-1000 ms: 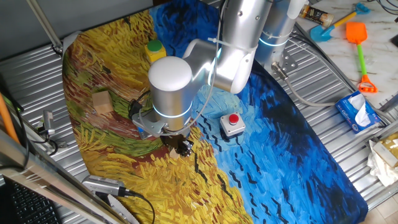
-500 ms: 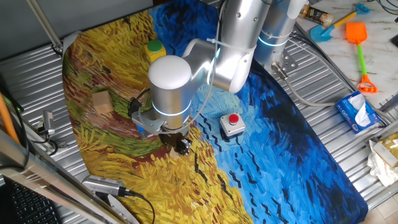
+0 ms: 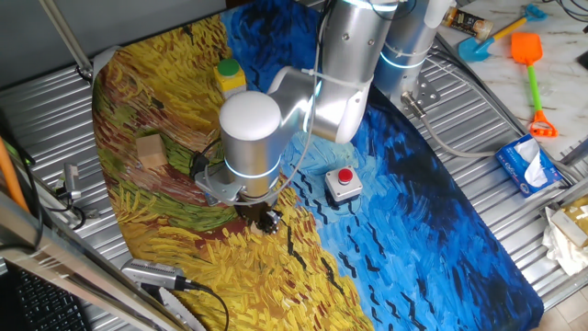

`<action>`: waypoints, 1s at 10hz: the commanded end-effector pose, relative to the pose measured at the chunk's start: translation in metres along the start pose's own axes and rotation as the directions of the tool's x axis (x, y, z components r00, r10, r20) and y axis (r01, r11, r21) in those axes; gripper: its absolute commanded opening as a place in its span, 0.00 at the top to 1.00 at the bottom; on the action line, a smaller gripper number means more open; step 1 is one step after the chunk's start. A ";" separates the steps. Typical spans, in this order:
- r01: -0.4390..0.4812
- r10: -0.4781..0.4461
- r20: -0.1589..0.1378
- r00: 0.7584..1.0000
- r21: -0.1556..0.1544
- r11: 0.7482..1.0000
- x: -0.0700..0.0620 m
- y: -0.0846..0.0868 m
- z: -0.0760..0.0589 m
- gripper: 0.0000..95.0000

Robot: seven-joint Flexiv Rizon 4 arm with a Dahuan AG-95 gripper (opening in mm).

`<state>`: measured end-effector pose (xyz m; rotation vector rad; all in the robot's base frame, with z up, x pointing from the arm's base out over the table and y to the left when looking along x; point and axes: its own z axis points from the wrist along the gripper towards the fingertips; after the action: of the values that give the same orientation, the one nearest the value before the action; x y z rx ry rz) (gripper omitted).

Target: Place the block on the scale

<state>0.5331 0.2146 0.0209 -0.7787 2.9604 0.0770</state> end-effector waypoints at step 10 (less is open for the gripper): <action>-0.028 0.028 -0.008 1.000 0.011 1.000 0.003 -0.017 -0.016 1.00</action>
<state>0.5390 0.1953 0.0359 -0.7376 2.9766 0.0528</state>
